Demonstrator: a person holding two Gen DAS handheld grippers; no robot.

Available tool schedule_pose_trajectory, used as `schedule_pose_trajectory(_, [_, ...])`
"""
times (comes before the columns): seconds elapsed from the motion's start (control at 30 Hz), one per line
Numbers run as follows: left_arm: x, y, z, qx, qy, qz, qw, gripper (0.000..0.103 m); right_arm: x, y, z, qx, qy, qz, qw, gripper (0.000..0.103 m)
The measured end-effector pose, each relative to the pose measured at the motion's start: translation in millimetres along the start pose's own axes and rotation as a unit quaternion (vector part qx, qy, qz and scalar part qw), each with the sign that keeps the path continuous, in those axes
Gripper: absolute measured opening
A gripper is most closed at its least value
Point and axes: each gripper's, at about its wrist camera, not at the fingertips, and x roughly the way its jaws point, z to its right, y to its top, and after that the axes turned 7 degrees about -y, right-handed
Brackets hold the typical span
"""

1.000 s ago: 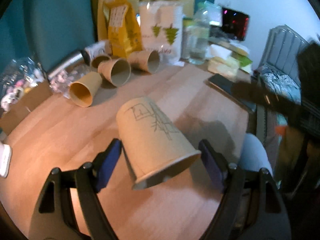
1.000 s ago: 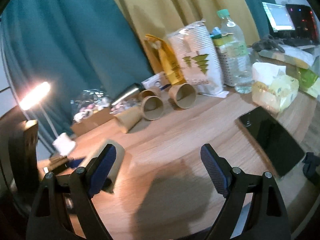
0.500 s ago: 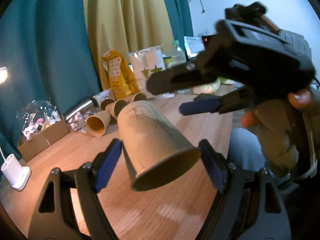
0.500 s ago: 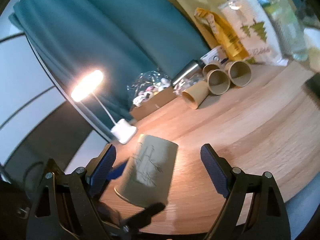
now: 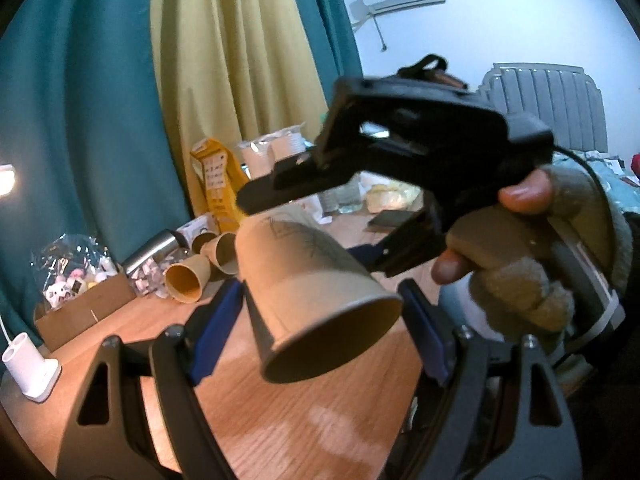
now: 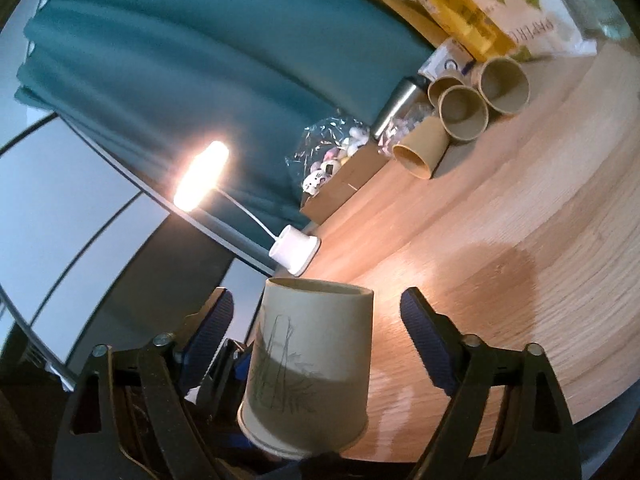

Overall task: Flip cup upside down
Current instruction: 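Lift the tan cup with the right gripper and rotate it rim-down, then lower the inverted cup onto the table and open the right gripper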

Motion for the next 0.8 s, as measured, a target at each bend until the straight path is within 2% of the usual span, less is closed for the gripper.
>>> schedule_pose_trajectory(0.13, [-2,0,3,0.003,0.001,0.002,1.0,0.08,2,1,1,0.0,0.005,-0.006,1.0,0.069])
schedule_pose_trajectory(0.3, [-2,0,5,0.007,-0.001,0.003,1.0,0.08,10,0,-1,-0.012,0.014,-0.026,1.0,0.063])
schedule_pose_trajectory(0.57, [-1,-3,1,-0.002,0.003,0.002,1.0,0.082,14,0,-2,-0.025,0.01,-0.022,0.999,0.061])
schedule_pose_trajectory(0.63, [-1,-4,0,-0.01,0.004,-0.003,0.9999,0.088,15,1,-3,-0.03,-0.002,-0.016,0.999,0.061])
schedule_pose_trajectory(0.67, [0,-4,-2,-0.014,0.006,-0.003,0.9999,0.095,15,3,-4,-0.035,-0.012,-0.011,0.999,0.061])
schedule_pose_trajectory(0.8, [0,-5,-6,-0.025,0.007,-0.005,0.9996,0.096,11,9,-11,-0.057,-0.047,0.019,0.997,0.061])
